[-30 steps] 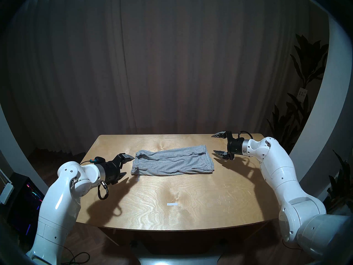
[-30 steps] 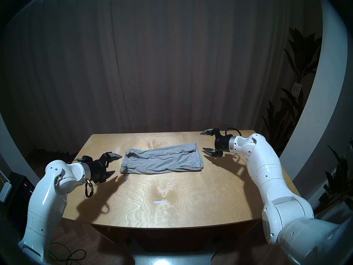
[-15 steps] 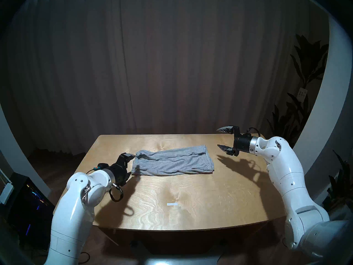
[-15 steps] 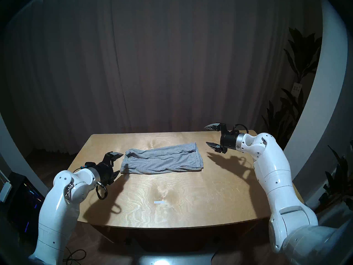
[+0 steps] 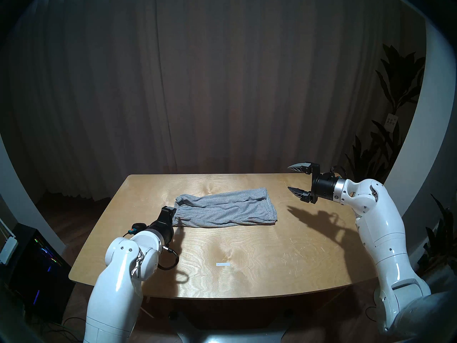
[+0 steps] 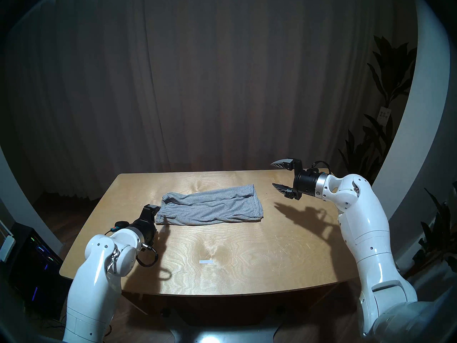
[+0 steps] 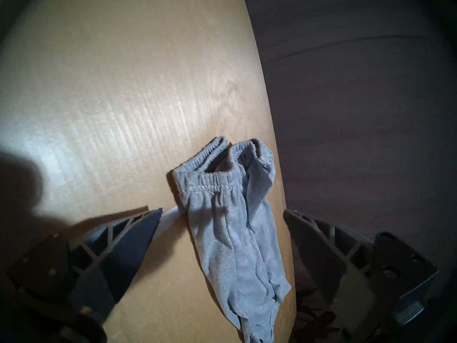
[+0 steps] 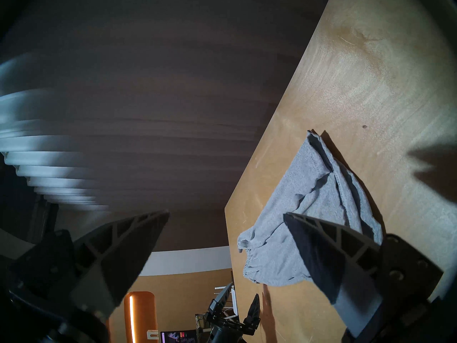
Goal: Fold the pants in half lengthwise, then in half again, and set them down flat
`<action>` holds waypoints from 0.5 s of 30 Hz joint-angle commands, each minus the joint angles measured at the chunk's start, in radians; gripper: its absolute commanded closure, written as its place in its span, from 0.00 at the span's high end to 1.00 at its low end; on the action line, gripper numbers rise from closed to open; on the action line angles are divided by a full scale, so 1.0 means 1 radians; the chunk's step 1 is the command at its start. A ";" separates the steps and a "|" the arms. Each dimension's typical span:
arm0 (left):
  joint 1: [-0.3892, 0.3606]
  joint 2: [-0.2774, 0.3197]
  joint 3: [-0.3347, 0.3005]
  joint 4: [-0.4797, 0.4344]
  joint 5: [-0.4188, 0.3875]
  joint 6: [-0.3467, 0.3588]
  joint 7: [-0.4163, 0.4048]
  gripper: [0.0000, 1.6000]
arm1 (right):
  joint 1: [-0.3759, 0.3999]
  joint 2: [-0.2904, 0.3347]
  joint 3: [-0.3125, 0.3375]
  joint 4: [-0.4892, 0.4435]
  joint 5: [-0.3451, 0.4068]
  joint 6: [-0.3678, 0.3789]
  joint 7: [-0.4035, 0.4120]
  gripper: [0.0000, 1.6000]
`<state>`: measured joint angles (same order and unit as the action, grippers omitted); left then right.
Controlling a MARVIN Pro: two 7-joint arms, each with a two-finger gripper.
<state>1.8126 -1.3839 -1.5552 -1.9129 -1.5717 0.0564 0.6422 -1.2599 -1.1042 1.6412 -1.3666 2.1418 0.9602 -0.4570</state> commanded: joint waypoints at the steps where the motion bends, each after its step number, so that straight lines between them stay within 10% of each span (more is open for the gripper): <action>1: -0.006 -0.109 0.014 -0.004 0.095 -0.120 -0.032 1.00 | -0.038 0.015 0.023 -0.089 0.080 -0.023 -0.062 1.00; 15: -0.084 -0.099 0.046 0.097 0.121 -0.186 -0.074 1.00 | -0.072 0.022 0.052 -0.171 0.202 -0.104 -0.210 1.00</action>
<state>1.7745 -1.4837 -1.5074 -1.8313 -1.4551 -0.1256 0.5953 -1.3285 -1.0869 1.6763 -1.4832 2.2870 0.8891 -0.6346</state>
